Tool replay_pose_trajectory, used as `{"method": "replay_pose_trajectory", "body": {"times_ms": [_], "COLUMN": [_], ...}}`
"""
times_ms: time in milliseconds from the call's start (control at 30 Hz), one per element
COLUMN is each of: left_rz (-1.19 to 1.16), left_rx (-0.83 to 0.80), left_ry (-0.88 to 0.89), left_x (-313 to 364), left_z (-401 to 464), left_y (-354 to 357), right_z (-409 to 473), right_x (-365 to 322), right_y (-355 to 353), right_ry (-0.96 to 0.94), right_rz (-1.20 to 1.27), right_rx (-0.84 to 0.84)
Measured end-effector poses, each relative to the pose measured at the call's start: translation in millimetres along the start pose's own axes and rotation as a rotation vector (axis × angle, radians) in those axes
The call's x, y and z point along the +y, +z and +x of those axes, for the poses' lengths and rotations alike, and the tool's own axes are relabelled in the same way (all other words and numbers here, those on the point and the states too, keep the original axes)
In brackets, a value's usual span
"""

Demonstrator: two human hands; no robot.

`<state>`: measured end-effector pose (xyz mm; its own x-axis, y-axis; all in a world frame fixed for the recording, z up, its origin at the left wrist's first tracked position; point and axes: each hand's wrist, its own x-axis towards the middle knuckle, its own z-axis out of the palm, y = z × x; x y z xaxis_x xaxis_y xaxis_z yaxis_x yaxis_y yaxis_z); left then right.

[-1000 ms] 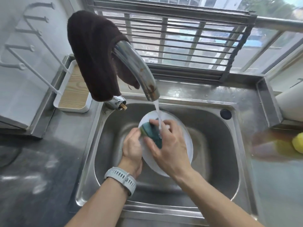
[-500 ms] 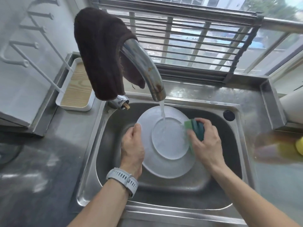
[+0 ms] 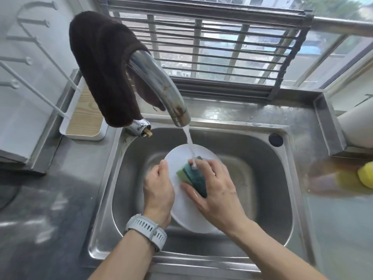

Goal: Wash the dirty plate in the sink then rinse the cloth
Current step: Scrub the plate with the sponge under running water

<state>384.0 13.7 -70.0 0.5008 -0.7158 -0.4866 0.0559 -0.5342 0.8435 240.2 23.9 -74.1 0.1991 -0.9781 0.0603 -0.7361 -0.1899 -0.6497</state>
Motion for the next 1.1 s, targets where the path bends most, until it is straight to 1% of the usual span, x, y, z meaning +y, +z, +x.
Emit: {"method": "replay_pose_trajectory", "body": {"times_ms": [67,167,333,367,400,533,567,633,700,767,833,900,1000,1033,1100], "left_rz": [0.0,0.095,0.136,0.145,0.151,0.133,0.133,0.159,0.2,0.213,0.219,0.238,0.217,0.211,0.209], "left_rx": [0.02,0.035,0.092,0.108,0.12,0.097,0.081,0.05,0.035,0.045,0.051,0.056,0.086,0.098,0.101], "left_ry": [0.016,0.09,0.171,0.168,0.159,0.099,0.094,0.131,0.189,0.218,0.236,0.241,0.204,0.193,0.181], "left_x": [2.7,7.9,12.5,14.2,15.3,18.7,17.6,14.7,12.1,12.9,14.5,15.8,15.8,14.3,11.5], "left_z": [-0.8,-2.1,-3.5,-1.8,1.0,6.0,4.0,-2.0,-5.6,-7.6,-9.1,-11.1,-9.8,-7.6,-3.6], "left_y": [-1.3,0.0,1.7,0.5,-0.6,-0.3,0.8,2.4,5.0,8.5,10.2,7.4,0.2,-2.2,-5.3], "right_z": [-10.8,-8.1,35.0,42.5,45.6,25.6,21.8,27.8,43.3,53.5,50.2,36.4,14.4,8.4,1.4], "right_x": [15.4,26.7,12.2,7.3,1.4,-28.6,-28.8,-18.6,-2.2,15.1,28.0,37.6,47.1,49.8,54.7], "right_y": [-4.0,0.1,25.0,25.7,25.3,19.0,17.9,14.2,12.4,9.1,4.1,-2.1,-12.3,-15.5,-22.2], "right_ry": [0.072,0.274,0.575,0.588,0.548,0.225,0.179,0.187,0.291,0.444,0.592,0.734,0.975,1.025,1.044], "right_rz": [-0.003,0.061,0.186,0.185,0.161,0.135,0.119,0.124,0.15,0.178,0.249,0.312,0.576,0.65,0.677], "right_rx": [-0.014,0.001,-0.025,-0.022,-0.012,0.033,0.041,0.034,0.0,-0.019,-0.032,-0.083,-0.133,-0.144,-0.114]}}
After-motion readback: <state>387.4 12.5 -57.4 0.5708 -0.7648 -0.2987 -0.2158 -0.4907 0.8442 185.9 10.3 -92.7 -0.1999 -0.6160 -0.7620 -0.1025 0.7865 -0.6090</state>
